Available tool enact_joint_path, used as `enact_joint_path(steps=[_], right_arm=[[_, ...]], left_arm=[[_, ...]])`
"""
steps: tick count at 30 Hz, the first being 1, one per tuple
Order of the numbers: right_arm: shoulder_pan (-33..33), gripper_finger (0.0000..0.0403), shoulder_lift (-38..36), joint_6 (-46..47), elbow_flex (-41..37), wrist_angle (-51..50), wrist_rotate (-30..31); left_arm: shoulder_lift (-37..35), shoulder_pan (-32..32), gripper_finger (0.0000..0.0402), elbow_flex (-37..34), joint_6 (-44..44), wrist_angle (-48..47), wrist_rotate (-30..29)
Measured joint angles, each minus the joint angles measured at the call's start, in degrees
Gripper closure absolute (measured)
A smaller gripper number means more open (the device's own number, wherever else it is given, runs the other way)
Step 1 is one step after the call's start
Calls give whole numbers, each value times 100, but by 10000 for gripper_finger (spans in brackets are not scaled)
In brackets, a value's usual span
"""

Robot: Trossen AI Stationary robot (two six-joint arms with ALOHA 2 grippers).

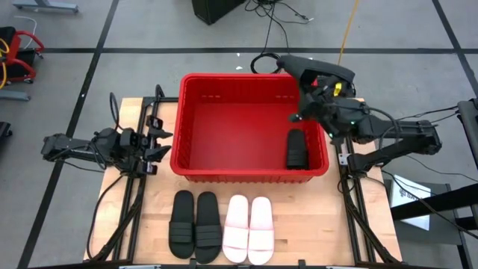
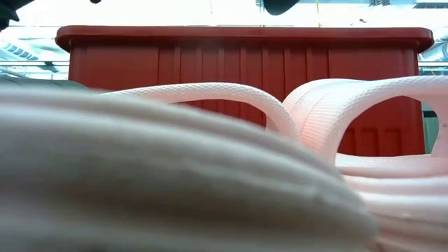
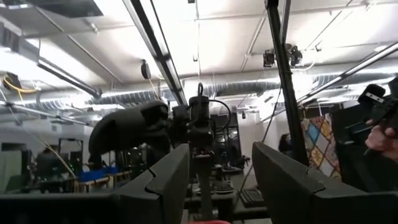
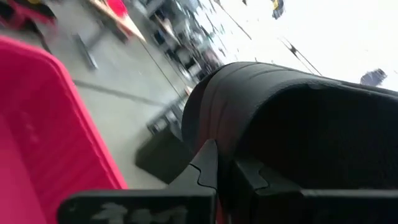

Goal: Pick and place slides into bin
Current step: Put the right black slide into the red bin

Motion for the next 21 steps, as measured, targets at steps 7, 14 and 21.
enact_joint_path(steps=[7, 14, 21], right_arm=[[-343, 401, 614, 13, 830, -653, 742], [-760, 401, 1094, 944, 1751, -2044, 479], [-1833, 401, 1319, 3348, 2648, -4460, -2810]], left_arm=[[0, 161, 217, 296, 56, -559, 2], [0, 341, 217, 398, 33, -1043, 2], [0, 433, 217, 398, 46, -1061, 2]])
